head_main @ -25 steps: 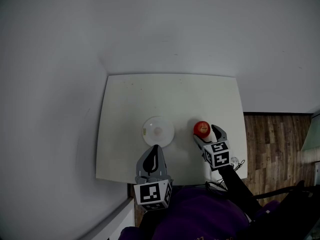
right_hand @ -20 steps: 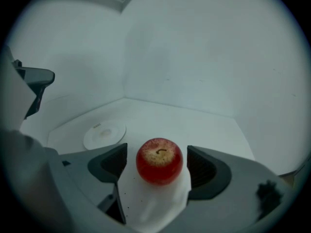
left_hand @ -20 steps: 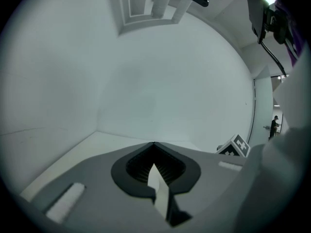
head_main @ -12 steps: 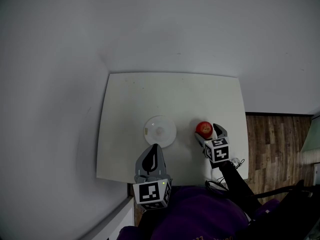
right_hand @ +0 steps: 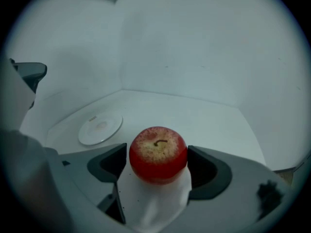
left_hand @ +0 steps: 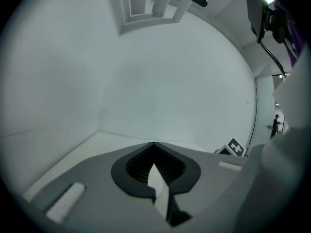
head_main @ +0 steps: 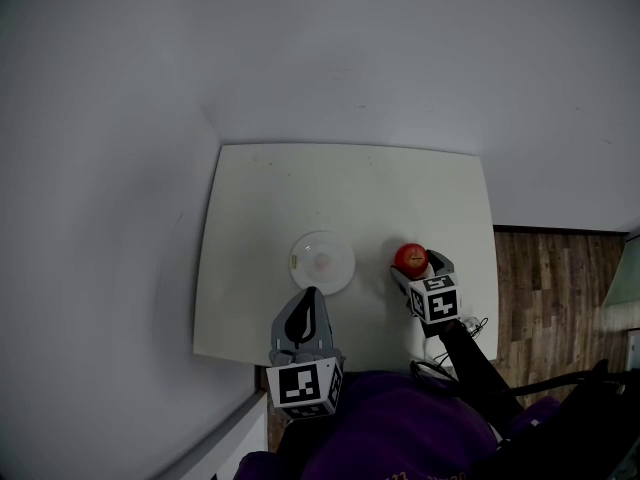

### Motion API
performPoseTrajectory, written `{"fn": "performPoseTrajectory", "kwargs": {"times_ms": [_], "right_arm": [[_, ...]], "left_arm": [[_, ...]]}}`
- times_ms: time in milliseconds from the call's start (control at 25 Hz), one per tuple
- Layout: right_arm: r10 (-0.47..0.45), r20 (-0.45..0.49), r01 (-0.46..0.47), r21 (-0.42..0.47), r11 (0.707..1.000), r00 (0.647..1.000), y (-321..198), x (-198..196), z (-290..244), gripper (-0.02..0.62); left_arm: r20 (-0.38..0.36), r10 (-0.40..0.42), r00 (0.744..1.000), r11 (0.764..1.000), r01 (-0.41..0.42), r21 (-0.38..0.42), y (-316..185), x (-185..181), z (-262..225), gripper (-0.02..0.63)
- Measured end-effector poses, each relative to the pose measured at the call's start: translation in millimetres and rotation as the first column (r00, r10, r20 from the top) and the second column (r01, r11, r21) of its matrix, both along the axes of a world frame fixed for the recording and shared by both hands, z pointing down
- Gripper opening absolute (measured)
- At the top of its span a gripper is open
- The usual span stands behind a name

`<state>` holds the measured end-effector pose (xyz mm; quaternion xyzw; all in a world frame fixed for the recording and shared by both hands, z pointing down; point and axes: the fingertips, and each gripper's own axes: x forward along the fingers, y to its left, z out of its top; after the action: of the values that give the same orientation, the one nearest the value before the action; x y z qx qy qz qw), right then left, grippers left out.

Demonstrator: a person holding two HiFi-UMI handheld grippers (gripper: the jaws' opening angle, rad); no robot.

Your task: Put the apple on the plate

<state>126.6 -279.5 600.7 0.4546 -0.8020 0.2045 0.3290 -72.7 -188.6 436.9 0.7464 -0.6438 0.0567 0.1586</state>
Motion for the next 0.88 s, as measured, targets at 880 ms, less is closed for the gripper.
{"fn": "performPoseTrajectory", "kwargs": {"times_ms": [880], "right_arm": [[-0.046,-0.065,0.046,0.000,0.999,0.997,-2.3,-1.9,-4.3,0.379]], "left_arm": [[0.009,-0.041,0.999,0.999,0.041,0.011,4.5,-8.0,-3.0,0.006]]}}
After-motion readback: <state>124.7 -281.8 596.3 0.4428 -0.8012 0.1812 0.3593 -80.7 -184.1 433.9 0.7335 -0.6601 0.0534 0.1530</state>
